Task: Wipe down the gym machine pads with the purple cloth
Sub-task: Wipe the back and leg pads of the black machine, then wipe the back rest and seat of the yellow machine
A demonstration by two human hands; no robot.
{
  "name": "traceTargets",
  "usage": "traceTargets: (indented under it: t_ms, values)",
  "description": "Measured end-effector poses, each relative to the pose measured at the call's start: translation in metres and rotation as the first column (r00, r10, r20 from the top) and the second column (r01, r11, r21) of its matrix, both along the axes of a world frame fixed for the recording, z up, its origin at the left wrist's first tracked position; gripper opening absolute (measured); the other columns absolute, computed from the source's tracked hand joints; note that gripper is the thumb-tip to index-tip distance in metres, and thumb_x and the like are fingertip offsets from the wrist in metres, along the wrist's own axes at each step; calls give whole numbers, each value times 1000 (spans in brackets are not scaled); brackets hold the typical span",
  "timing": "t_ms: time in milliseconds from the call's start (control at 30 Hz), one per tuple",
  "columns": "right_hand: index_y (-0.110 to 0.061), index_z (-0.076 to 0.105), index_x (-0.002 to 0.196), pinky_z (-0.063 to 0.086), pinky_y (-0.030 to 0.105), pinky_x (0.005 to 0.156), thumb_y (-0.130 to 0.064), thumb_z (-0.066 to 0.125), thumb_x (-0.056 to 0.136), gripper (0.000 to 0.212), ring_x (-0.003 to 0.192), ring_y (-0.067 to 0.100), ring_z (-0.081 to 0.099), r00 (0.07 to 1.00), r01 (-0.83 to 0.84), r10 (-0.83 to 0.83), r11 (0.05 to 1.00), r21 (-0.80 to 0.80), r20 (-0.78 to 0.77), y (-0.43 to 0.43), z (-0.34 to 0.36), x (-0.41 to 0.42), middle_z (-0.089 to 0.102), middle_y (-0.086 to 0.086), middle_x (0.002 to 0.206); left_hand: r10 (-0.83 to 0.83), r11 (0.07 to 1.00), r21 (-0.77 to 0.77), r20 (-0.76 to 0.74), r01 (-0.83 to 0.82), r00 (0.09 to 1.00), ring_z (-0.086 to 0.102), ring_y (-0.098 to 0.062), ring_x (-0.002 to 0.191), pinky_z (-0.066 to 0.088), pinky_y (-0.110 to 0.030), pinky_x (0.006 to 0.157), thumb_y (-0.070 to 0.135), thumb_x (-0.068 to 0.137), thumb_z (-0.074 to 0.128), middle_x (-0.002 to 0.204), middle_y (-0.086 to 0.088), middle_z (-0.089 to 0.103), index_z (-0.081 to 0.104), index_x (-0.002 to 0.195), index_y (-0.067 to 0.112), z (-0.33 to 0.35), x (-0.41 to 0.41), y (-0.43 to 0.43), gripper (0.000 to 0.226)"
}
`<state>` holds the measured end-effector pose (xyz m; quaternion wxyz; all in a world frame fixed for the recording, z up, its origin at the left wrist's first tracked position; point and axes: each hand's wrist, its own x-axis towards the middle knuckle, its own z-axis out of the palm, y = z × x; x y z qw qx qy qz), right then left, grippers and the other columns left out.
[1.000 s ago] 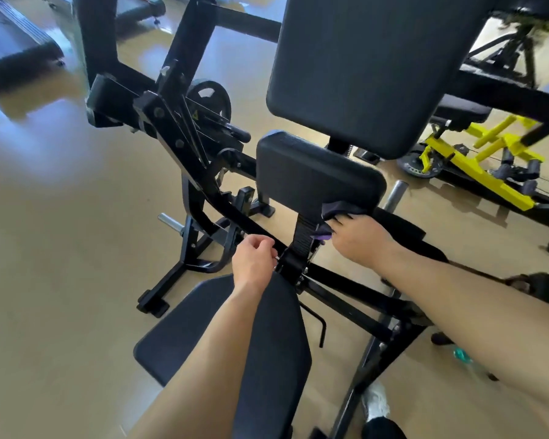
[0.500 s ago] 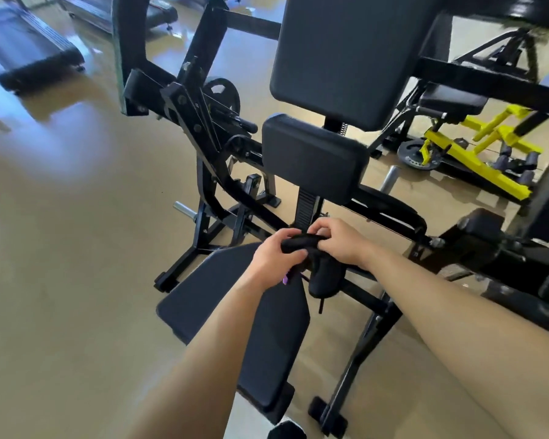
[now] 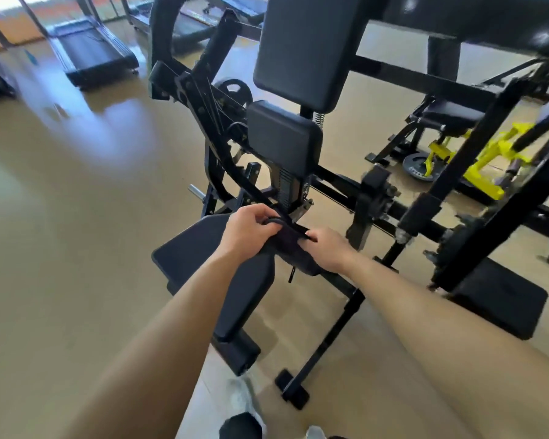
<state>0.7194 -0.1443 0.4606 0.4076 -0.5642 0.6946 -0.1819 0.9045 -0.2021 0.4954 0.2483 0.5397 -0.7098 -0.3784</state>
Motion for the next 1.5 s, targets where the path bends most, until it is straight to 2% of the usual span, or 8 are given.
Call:
traceTargets:
  t_ms: [233, 367, 500, 700, 900, 1067, 1267, 1500]
  values:
    - [-18, 61, 80, 46, 40, 64, -49, 36, 102, 45, 75, 21, 60, 984, 1, -23, 992, -128, -177, 98, 1, -20, 61, -2, 83, -74, 988, -121, 164, 95, 984, 66, -12, 89, 57, -40, 82, 32, 79, 74, 94, 12, 66, 68, 81, 36, 16, -22, 65, 8]
    - [-9, 52, 74, 33, 35, 56, -50, 43, 101, 51, 61, 22, 53, 991, 10, -13, 1000, -26, -135, 151, -17, -41, 55, 7, 67, -118, 992, -22, 202, 125, 972, 64, -12, 91, 53, -27, 73, 31, 81, 78, 90, 8, 69, 65, 79, 31, 4, -33, 100, 13]
    - [-27, 54, 75, 46, 41, 68, -66, 48, 93, 44, 69, 16, 58, 996, 75, -69, 991, 110, -60, 206, -42, -77, 60, -4, 73, -144, 983, 129, 115, 129, 983, 66, -12, 88, 51, -25, 68, 25, 81, 80, 88, 5, 71, 69, 79, 22, -29, -45, 142, 11]
    - [-27, 58, 84, 42, 28, 63, -47, 64, 94, 24, 80, 15, 60, 994, 86, -69, 971, 222, -81, 298, -44, -136, 63, -7, 85, -120, 928, 359, 31, 101, 992, 61, -20, 72, 51, -32, 64, 17, 84, 74, 73, 0, 63, 57, 71, 20, -64, -75, 220, 21]
    - [-18, 63, 99, 60, 44, 85, -24, 69, 95, 9, 94, 25, 67, 956, 205, -254, 935, 289, 144, 350, -37, -229, 69, 7, 102, -60, 802, 592, -44, 75, 997, 71, -28, 96, 62, -44, 79, 16, 85, 76, 104, -12, 74, 66, 107, 6, -65, -151, 268, 26]
    - [-15, 66, 86, 44, 21, 43, -28, 72, 94, 16, 62, 13, 57, 880, 301, -406, 878, 372, 246, 380, -28, -335, 65, -2, 72, 0, 672, 732, -148, 110, 989, 70, -26, 105, 59, -39, 85, 16, 89, 73, 110, -9, 75, 68, 115, 10, -55, -252, 301, 28]
    - [-13, 70, 89, 56, 28, 65, -24, 68, 97, 14, 76, 17, 68, 684, 417, -580, 809, 414, 444, 398, -2, -464, 72, 4, 89, 78, 737, 662, -289, 140, 954, 69, -27, 103, 59, -38, 79, 19, 92, 69, 106, -9, 75, 68, 114, 11, -39, -418, 338, 23]
    - [-8, 69, 103, 58, 29, 54, -22, 54, 103, 20, 70, 21, 73, 549, 572, -675, 733, 367, 493, 380, 28, -575, 75, 11, 89, -245, 948, 156, -196, 277, 950, 69, 0, 67, 52, -15, 60, 13, 85, 75, 78, 3, 71, 65, 92, 20, -17, -620, 388, 15]
